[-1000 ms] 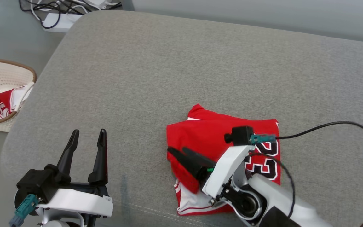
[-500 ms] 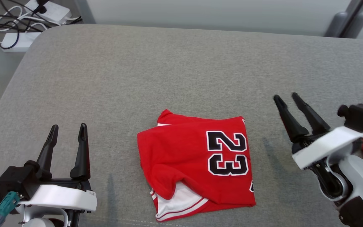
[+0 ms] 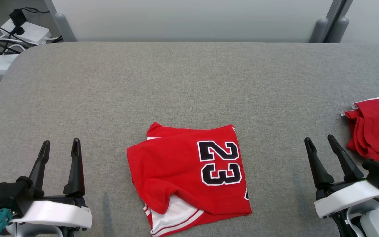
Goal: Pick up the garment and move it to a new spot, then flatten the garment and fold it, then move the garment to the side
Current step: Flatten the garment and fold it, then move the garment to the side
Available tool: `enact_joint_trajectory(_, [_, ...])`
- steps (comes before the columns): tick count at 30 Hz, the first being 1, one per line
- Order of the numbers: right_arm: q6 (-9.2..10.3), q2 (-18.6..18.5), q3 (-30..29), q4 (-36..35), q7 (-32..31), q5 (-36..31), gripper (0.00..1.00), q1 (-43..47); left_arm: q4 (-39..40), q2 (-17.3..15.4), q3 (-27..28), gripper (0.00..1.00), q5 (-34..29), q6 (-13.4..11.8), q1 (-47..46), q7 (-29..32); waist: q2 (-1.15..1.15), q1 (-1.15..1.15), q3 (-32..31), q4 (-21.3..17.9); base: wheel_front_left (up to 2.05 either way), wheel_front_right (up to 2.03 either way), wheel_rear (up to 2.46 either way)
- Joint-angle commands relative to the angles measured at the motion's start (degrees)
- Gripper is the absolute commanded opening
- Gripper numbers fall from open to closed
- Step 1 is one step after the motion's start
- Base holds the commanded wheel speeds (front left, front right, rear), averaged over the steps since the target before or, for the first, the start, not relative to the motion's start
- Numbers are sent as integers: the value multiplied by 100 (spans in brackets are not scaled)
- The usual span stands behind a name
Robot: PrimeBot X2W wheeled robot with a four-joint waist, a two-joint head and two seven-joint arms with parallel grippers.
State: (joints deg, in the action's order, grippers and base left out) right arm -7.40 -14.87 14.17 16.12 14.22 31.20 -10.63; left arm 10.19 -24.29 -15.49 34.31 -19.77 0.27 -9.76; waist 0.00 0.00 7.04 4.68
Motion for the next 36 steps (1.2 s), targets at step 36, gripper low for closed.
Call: enact_joint_trajectory(36, [-9, 45, 2040, 1894, -644, 1048, 95, -1064, 18, -54, 76, 100, 42, -13, -274, -94, 0, 0, 276, 1169, 0, 0, 0])
